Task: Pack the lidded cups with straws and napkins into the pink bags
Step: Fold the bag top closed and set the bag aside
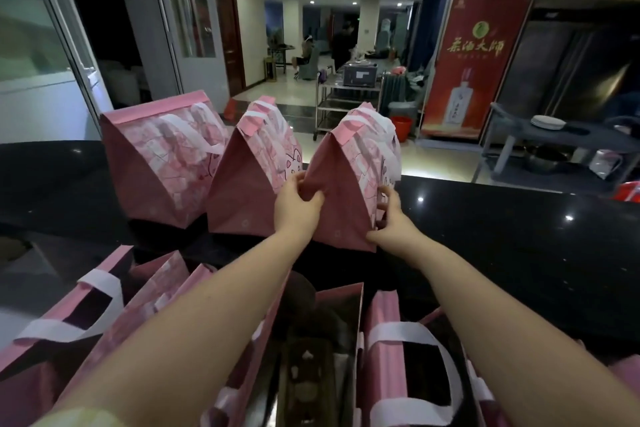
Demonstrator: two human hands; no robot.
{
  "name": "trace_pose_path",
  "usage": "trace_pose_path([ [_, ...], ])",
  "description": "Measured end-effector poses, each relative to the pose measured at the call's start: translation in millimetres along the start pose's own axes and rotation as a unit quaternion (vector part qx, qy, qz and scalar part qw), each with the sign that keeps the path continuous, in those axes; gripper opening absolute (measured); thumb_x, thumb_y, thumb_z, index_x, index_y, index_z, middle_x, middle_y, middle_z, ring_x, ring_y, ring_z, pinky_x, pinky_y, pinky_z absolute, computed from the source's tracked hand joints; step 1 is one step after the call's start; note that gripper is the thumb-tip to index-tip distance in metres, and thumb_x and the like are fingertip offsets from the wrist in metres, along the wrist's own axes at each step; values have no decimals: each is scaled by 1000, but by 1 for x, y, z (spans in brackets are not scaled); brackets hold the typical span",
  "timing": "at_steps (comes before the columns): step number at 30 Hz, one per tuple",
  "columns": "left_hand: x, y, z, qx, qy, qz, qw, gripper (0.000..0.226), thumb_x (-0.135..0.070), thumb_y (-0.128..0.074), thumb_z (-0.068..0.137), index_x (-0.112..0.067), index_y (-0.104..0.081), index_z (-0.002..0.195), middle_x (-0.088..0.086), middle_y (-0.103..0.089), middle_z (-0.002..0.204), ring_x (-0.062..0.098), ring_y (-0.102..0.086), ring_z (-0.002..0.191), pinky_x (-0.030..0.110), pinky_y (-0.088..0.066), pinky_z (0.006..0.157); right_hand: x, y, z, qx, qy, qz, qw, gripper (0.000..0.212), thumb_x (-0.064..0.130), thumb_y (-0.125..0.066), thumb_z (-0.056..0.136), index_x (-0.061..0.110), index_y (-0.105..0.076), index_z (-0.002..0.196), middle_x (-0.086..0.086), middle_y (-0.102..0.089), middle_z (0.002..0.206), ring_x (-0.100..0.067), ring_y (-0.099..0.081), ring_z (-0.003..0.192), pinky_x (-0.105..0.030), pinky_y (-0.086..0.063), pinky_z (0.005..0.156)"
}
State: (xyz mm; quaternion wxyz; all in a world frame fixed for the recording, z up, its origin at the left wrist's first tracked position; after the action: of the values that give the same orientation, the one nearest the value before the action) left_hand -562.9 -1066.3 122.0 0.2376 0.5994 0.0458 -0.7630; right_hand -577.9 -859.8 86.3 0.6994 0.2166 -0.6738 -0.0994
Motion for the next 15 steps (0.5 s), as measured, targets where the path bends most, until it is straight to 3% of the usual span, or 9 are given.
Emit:
trace_pose_path([
  [2,-6,5,6,-13,-30,20,999,25,-22,-72,79,-35,-60,97,-18,-63,87,14,-65,91,27,-47,78,3,-3,4,1,-5,27,1000,95,-1,-66,77,37,-11,145,6,-45,122,-16,-61,100,-26,-56,67],
  [5,-11,10,12,-11,-76,62,995,11,-23,-72,79,-29,-65,84,-8,-68,83,18,-64,82,32,-50,75,9,-4,10,-82,-14,64,995,72,17,-69,84,28,-24,138,1,-54,111,-15,-62,92,-29,-55,71],
  [7,-13,13,12,-16,-92,79,993,14,-23,-72,78,-27,-59,74,-8,-64,77,18,-61,75,31,-47,69,11,-6,12,-129,-11,49,990,56,26,-66,88,27,-30,131,-1,-57,107,-17,-64,88,-34,-56,73],
  [9,-12,17,11,-26,-98,84,991,16,-21,-71,77,-24,-56,71,-7,-60,75,18,-58,72,29,-43,65,11,-13,13,-126,3,25,992,48,28,-64,91,28,-33,127,0,-57,105,-14,-63,84,-30,-53,68],
  [15,21,30,-3,26,-74,105,991,14,-14,-69,76,-25,-62,82,-6,-66,83,18,-62,79,33,-51,70,2,-19,6,-86,-14,-120,989,57,29,-75,80,18,-38,122,-3,-61,105,-22,-63,89,-35,-53,75],
])
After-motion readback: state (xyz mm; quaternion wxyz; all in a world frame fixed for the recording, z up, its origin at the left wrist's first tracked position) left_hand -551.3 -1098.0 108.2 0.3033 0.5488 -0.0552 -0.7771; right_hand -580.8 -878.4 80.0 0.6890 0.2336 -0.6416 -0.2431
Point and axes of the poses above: each hand's wrist, its own z-axis towards the middle knuckle, its own y-axis out of the back of the hand, x = y × z, the point moved 6 cm from there along z, towards the middle knuckle
